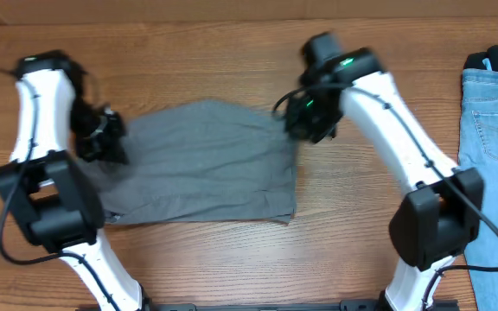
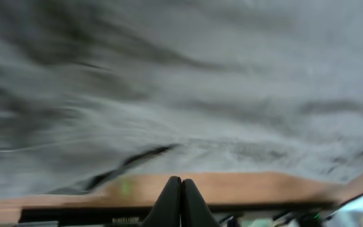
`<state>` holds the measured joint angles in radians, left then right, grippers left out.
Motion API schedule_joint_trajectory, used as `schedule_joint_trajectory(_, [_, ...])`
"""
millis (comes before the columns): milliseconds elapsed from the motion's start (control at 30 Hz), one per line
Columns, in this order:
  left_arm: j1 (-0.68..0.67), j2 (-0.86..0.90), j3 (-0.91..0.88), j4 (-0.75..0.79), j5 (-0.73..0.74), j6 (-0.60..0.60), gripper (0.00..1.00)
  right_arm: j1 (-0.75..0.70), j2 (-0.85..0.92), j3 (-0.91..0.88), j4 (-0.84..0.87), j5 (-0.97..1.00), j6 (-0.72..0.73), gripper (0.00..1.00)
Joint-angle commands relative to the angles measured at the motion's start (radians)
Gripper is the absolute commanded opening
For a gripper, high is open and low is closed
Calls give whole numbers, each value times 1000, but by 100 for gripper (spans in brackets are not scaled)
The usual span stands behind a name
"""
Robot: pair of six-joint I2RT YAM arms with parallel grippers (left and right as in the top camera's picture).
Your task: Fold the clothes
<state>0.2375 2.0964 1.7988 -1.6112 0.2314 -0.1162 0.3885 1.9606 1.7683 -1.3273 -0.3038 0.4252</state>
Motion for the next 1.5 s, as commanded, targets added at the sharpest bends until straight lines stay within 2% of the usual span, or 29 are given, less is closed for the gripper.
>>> schedule_joint_trajectory(0, [-71,-18,-43,-11,-62,-40,4,30,-18,-90,6,14,32,4])
schedule_joint_trajectory(200, [-81,-63,-47,10,-77,-63,4,0,-18,-154,54,57,50,4])
schedule_joint_trajectory(500, [-69,-439,-85,-2,-131,-100,4,-48,-18,-154,145,105,42,7])
schedule_joint_trajectory(633, [-66,-608,-207,12,-161,-146,4,-50,-18,-154,154,105,42,9])
schedule_joint_trajectory(800, [-65,-759,-460,109,-179,-200,4,-50,-18,-154,151,105,42,9])
schedule_joint_trajectory(967, [-12,-759,-669,259,-185,-222,4,-50,-18,-154,141,106,5,6])
schedule_joint_trajectory(1167, [111,-690,-730,351,-94,-288,4,-50,-18,-154,136,108,-14,4])
schedule_joint_trajectory(1467, [117,-686,-798,450,-222,-335,4,-46,-18,-167,149,72,-6,4])
